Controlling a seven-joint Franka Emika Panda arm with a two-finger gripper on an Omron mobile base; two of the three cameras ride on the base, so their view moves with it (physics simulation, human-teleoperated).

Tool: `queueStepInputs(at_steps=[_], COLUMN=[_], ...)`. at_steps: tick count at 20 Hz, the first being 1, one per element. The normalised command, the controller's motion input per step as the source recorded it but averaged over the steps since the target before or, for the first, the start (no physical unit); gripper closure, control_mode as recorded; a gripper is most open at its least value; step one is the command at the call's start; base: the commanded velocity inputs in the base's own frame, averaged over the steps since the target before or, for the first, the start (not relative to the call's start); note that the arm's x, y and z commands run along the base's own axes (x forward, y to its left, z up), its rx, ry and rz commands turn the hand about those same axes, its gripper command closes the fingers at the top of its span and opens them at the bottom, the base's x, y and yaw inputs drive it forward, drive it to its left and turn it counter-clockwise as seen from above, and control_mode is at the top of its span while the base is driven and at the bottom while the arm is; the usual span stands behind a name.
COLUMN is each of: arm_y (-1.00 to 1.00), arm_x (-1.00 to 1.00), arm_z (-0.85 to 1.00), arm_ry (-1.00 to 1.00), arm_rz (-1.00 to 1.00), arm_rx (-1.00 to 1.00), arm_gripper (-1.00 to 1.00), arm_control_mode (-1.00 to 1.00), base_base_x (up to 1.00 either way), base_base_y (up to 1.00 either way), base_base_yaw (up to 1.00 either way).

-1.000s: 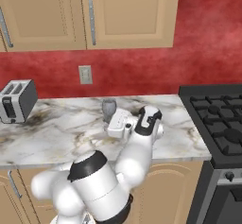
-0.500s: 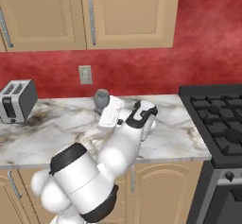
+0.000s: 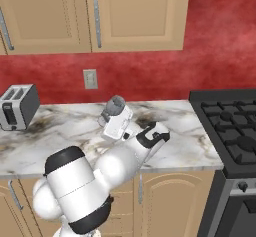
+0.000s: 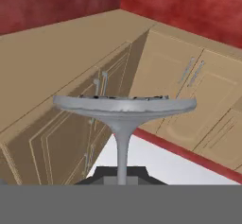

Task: Retrieve the wine glasses from the counter and place one next to each plate.

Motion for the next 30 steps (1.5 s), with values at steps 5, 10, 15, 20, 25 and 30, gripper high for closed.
queueStepInputs(at_steps=[5, 10, 15, 20, 25, 30], arm_y=[0.00, 0.00, 0.00, 0.00, 0.00, 0.00], arm_x=[-0.38, -0.19, 0.00, 0.00, 0.00, 0.00], arm_z=[0.47, 0.26, 0.00, 0.00, 0.00, 0.00], arm_ry=[-0.13, -0.03, 0.00, 0.00, 0.00, 0.00], arm_rz=[0.00, 0.00, 0.00, 0.00, 0.00, 0.00], arm_rx=[0.00, -0.03, 0.00, 0.00, 0.00, 0.00], arm_gripper=[1.00, 1.00, 1.00, 1.00, 1.00, 1.00], arm_control_mode=[-1.00, 1.00, 1.00, 1.00, 1.00, 1.00], base_base_x=[0.00, -0.36, -0.83, -1.00, -1.00, -1.00], base_base_y=[0.00, -0.05, -0.18, -0.01, 0.30, 0.22], base_base_yaw=[0.00, 0.00, 0.00, 0.00, -0.06, -0.04])
